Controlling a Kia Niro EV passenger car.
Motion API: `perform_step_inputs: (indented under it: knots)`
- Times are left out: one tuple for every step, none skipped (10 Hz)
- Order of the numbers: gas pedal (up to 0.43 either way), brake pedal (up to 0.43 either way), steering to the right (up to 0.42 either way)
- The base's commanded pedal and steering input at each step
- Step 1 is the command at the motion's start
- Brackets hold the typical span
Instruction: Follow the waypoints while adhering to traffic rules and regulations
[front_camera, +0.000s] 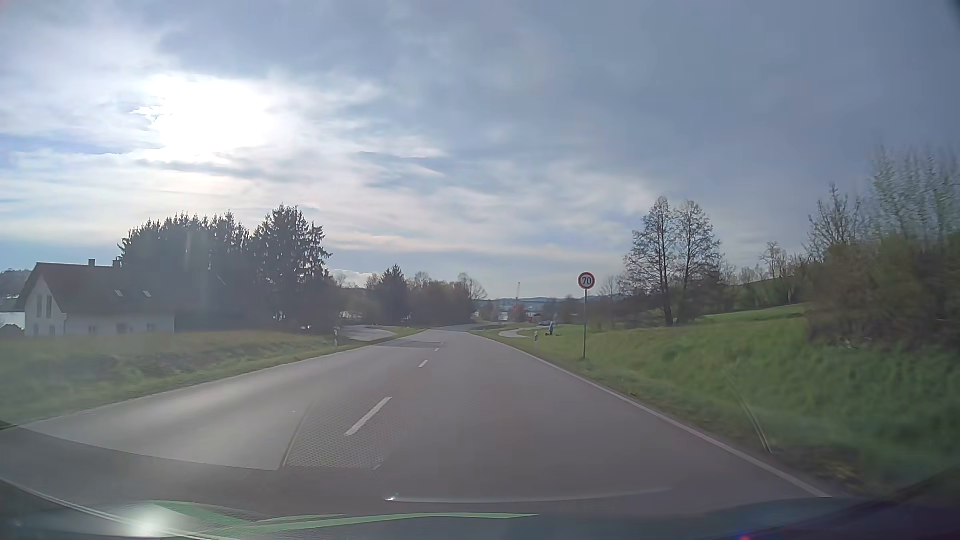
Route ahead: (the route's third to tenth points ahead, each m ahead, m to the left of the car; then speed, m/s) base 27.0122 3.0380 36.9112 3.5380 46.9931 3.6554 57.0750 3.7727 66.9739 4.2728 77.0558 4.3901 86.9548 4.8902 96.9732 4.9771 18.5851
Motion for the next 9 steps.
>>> perform_step_inputs:
  knots:
    - [0.11,0.0,-0.002]
    - [0.11,0.0,-0.003]
    - [0.11,0.0,-0.003]
    - [0.11,0.0,-0.003]
    - [0.11,0.0,-0.003]
    - [0.098,0.0,-0.003]
    - [0.098,0.0,-0.003]
    - [0.098,0.0,-0.003]
    - [0.098,0.0,-0.003]
